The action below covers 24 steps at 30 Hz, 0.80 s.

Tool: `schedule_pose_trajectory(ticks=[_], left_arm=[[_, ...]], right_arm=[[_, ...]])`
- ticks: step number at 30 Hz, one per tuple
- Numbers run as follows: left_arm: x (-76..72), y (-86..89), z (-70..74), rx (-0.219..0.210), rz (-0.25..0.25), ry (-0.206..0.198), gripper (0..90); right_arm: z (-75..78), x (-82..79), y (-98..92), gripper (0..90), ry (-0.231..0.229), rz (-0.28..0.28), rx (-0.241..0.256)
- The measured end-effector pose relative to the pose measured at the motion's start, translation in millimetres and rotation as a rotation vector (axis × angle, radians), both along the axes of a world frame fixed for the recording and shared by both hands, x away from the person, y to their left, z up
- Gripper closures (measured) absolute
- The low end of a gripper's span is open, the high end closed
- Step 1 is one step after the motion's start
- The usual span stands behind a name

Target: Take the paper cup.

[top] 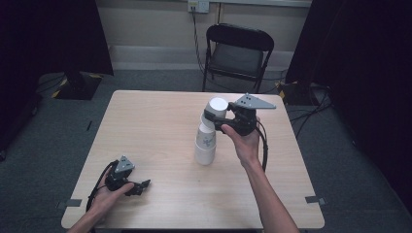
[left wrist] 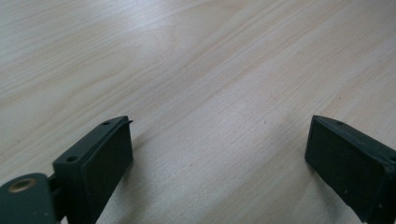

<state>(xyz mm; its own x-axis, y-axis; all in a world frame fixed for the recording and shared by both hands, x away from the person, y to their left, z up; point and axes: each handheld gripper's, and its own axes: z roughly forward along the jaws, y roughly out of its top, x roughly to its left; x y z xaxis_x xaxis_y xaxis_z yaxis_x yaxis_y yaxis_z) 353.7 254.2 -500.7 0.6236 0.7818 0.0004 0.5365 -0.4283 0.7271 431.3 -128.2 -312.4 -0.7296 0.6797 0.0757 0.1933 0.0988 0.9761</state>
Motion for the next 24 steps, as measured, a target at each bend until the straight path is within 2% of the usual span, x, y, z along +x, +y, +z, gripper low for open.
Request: schedule_pose_trajectory(ticks=[4,11,15,18,24], left_arm=[[-1.0,-0.1,2.0,0.003,-0.004,-0.014,16.4],[-5.2,-3.8,6.4,0.018,-0.026,-0.024,16.2],[-7.5,-2.9,13.0,-0.003,-0.045,-0.053,16.4],[-8.4,-2.3,15.8,-0.032,-0.049,-0.052,16.9],[-12.2,-4.2,22.4,-0.050,-0.056,-0.070,19.4]], right_arm=[[2.1,-4.3,-5.4,33.9,0.008,-0.005,-0.009],[3.2,-13.5,-19.7,34.1,0.013,-0.023,-0.005],[4.3,-18.3,-27.0,34.1,0.026,-0.035,-0.012],[3.3,-22.6,-31.5,34.2,0.032,-0.040,-0.012],[-0.1,-32.5,-40.9,34.3,0.060,-0.057,-0.022]])
